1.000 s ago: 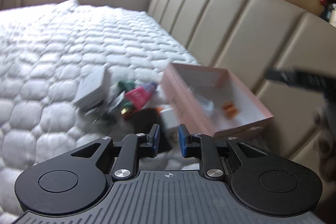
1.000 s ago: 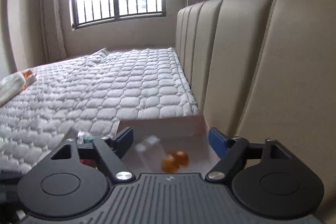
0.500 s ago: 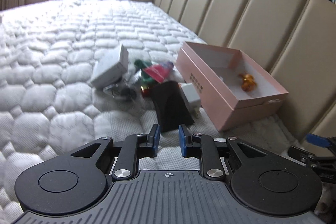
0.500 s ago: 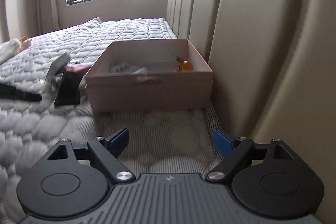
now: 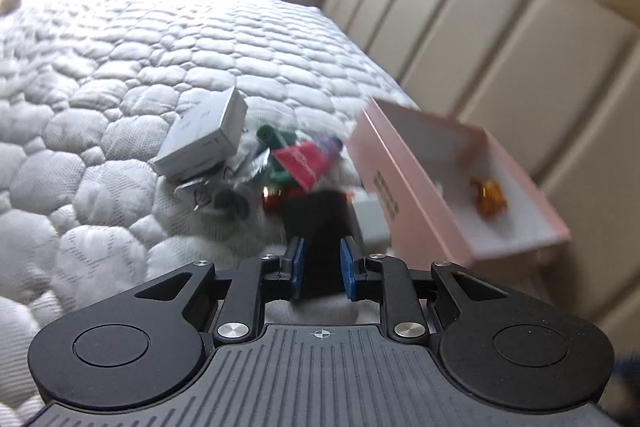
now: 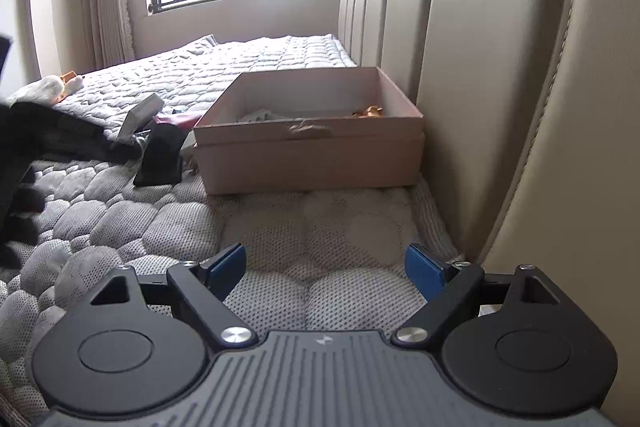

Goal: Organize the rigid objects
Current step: 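Grasp the black cylindrical object with the left gripper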

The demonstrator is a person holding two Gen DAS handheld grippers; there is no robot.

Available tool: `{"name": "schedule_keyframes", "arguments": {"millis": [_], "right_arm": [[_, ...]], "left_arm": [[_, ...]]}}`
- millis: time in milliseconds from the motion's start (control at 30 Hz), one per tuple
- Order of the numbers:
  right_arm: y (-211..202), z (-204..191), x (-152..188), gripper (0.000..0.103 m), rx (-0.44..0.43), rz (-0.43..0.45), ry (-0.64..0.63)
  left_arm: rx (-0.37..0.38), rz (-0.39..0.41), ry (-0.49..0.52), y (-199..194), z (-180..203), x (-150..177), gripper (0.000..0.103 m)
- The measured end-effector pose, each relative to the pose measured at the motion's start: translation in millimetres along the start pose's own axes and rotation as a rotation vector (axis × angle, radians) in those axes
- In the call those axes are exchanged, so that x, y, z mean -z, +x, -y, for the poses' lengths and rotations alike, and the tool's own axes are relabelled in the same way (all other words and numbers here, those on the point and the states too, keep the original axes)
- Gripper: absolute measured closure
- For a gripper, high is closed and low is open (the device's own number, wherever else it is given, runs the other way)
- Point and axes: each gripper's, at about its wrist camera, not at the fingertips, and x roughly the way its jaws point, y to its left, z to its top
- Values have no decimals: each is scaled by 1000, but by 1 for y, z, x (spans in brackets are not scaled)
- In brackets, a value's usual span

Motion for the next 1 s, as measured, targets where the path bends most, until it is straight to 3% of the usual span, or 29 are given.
{"name": "schedule_keyframes", "arguments": {"millis": [133, 167, 200, 533, 767, 1000], "right_arm": [[2, -1, 5, 16, -9, -15, 5], [2, 0, 7, 16, -11, -17, 7], [2, 1, 8, 16, -15, -19, 11], [4, 3, 15, 16, -48, -35, 24], [2, 7, 16, 16, -31, -37, 28], [0, -2, 11, 16, -9, -39, -2]], "left_arm": [[-66, -2, 7, 22, 11, -9, 70], [-81, -12, 16, 28, 14, -10, 59], [-92, -22, 23, 33, 17, -11, 54], [-113, 21, 80, 46, 22, -7, 49], [-96, -22, 92, 32, 13, 3, 49], [-82, -43, 65, 49, 11, 1, 49]]}}
